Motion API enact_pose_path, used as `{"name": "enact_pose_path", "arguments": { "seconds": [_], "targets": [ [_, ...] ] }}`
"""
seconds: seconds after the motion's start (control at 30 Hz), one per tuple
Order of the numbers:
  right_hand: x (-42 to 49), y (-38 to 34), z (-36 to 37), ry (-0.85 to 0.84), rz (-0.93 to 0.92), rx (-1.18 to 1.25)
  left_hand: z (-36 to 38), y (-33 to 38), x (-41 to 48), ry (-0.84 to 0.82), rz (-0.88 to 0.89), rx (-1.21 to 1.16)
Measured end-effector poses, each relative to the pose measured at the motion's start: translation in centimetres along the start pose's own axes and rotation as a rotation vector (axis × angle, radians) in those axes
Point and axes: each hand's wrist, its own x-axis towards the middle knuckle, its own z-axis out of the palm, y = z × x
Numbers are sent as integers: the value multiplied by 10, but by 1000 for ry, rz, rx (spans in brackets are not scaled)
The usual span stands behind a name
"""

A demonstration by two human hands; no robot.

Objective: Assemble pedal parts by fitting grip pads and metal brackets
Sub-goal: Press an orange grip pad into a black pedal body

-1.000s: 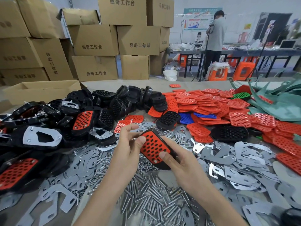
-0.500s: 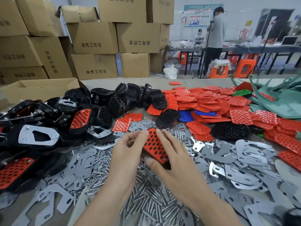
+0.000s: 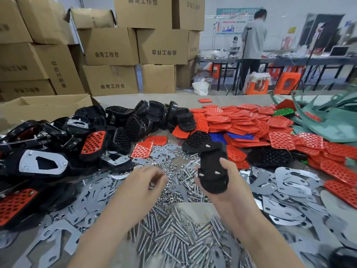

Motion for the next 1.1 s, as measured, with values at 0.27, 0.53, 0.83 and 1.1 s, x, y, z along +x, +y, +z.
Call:
{"name": "enact_pose_path", "arguments": {
  "seconds": [0.27, 0.53, 0.83, 1.1],
  "targets": [
    [6, -4, -16, -73, 30, 72, -1, 0, -5, -268, -17, 188],
    [8, -3, -20, -54, 5, 2, 7, 0, -1, -182, 56, 95],
    [9, 0, -19, -63, -32, 34, 8, -5, 1, -87, 55, 49],
    [6, 4, -18, -131, -52, -77, 9, 4, -1, -83, 63, -73]
  ]
}}
